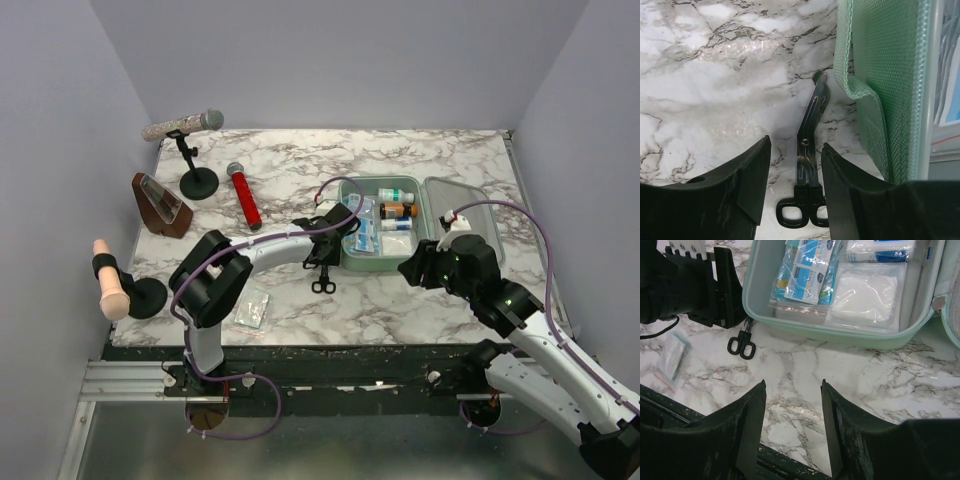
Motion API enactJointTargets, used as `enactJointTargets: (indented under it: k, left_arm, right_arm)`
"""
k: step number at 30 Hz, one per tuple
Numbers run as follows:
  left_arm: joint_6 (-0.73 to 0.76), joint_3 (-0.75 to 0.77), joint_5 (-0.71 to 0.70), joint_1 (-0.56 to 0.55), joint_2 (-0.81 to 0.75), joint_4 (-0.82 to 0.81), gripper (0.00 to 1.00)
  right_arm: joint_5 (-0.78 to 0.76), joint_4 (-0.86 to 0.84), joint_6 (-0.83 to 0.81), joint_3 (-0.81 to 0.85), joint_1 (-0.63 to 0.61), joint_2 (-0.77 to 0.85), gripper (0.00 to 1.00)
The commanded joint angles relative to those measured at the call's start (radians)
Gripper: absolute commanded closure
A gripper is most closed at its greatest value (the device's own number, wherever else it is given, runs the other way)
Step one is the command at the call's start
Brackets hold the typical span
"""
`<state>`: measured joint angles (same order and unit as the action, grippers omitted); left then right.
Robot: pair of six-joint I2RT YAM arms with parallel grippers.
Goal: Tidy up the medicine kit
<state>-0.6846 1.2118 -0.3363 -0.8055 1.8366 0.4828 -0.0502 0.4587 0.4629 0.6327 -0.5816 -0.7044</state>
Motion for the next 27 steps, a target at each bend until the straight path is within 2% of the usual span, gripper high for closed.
enactJointTargets:
  k: [1,8,17,22,27]
  left_arm:
    - [0.002,0.015,0.003,-0.001,0.033,-0.021,0.45]
    - [0.003,0.012,0.000,0.000,0.065,-0.030,0.47]
    - [0.020,-0.015,-0.044,0.002,0.070,-0.012,0.68]
    - [0.020,-0.043,-0.044,0.002,0.056,-0.021,0.74]
    - [0.017,-0.047,-0.036,0.003,0.038,-0.023,0.86]
  right_arm:
    - [-0.016,0.011,0.002,-0.014,-0.004,0.008,0.43]
    - [-0.013,0.011,0.000,-0.013,-0.004,0.002,0.43]
    - [-0.016,0.012,0.000,-0.011,-0.004,0.000,0.43]
    - [-0.014,0.012,0.000,-0.008,-0.004,-0.001,0.43]
    - [-0.013,0.012,0.002,-0.008,-0.004,0.002,0.43]
